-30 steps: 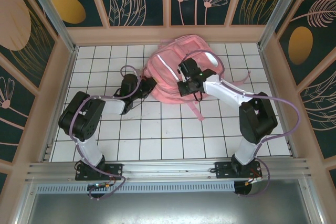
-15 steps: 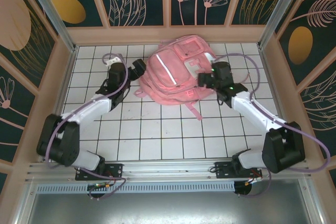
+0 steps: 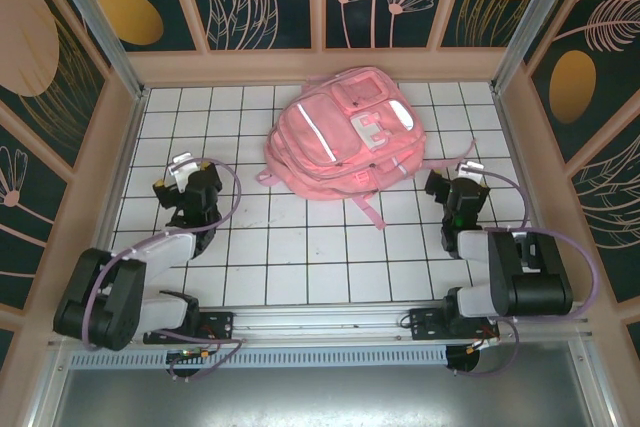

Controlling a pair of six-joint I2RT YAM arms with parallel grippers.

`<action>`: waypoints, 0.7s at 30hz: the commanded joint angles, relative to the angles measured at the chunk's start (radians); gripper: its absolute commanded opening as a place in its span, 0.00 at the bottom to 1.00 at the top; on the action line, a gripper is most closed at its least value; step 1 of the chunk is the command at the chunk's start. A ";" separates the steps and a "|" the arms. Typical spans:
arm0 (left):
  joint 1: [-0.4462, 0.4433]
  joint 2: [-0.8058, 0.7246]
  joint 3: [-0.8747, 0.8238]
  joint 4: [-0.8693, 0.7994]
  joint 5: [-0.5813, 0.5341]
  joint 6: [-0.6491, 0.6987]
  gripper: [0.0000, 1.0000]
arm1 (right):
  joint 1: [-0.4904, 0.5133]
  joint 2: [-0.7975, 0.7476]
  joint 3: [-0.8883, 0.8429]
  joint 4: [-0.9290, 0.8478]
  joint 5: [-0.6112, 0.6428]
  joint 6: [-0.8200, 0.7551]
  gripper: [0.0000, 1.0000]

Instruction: Pack the student bag

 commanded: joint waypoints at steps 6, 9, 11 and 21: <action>0.092 0.100 -0.122 0.541 0.205 0.182 0.99 | -0.055 0.133 -0.013 0.347 -0.204 -0.039 0.99; 0.185 0.190 -0.180 0.755 0.366 0.153 0.99 | -0.052 0.146 -0.030 0.396 -0.195 -0.040 0.99; 0.223 0.221 -0.207 0.805 0.446 0.120 0.99 | -0.052 0.145 -0.031 0.398 -0.195 -0.040 0.99; 0.226 0.223 -0.174 0.740 0.460 0.128 0.99 | -0.051 0.147 -0.028 0.396 -0.216 -0.053 0.99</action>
